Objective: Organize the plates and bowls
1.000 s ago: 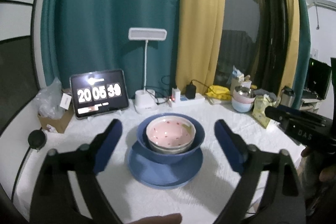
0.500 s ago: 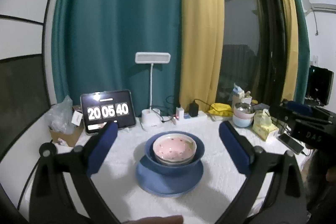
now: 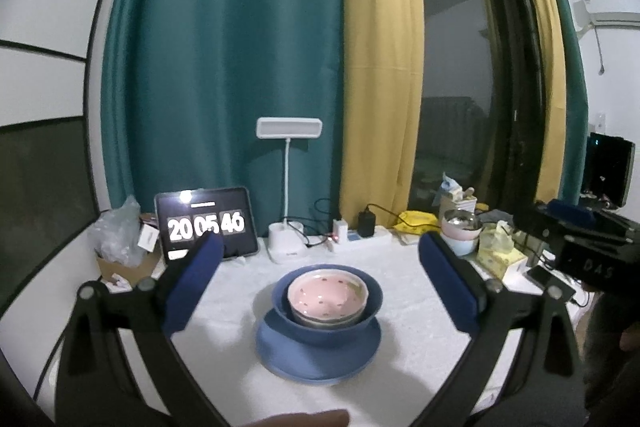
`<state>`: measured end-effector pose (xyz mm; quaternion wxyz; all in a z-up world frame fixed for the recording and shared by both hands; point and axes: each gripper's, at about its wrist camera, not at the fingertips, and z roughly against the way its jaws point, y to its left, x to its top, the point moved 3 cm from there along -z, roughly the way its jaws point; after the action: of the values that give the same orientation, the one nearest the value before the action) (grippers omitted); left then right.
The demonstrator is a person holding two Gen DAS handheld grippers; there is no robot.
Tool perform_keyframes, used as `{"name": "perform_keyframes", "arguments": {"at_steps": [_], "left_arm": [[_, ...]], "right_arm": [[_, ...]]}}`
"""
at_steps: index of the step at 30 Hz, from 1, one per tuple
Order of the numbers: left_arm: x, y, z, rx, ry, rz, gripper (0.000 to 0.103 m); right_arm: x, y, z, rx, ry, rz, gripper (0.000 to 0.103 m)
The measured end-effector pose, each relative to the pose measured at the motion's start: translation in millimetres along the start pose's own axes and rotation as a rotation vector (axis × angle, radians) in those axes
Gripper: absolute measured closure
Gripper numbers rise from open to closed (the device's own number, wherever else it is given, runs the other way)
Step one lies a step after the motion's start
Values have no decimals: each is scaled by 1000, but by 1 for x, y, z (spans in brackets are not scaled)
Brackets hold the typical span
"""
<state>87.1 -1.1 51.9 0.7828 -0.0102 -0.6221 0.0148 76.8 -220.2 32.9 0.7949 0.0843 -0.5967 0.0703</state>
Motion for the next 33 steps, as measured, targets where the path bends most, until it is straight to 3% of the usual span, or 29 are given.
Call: {"name": "perform_keyframes", "arguments": {"at_steps": [33], "left_arm": [[-5,-11,1,-20,10,-37,4]], "right_arm": [[0,0,-1,0,9,11,33]]}}
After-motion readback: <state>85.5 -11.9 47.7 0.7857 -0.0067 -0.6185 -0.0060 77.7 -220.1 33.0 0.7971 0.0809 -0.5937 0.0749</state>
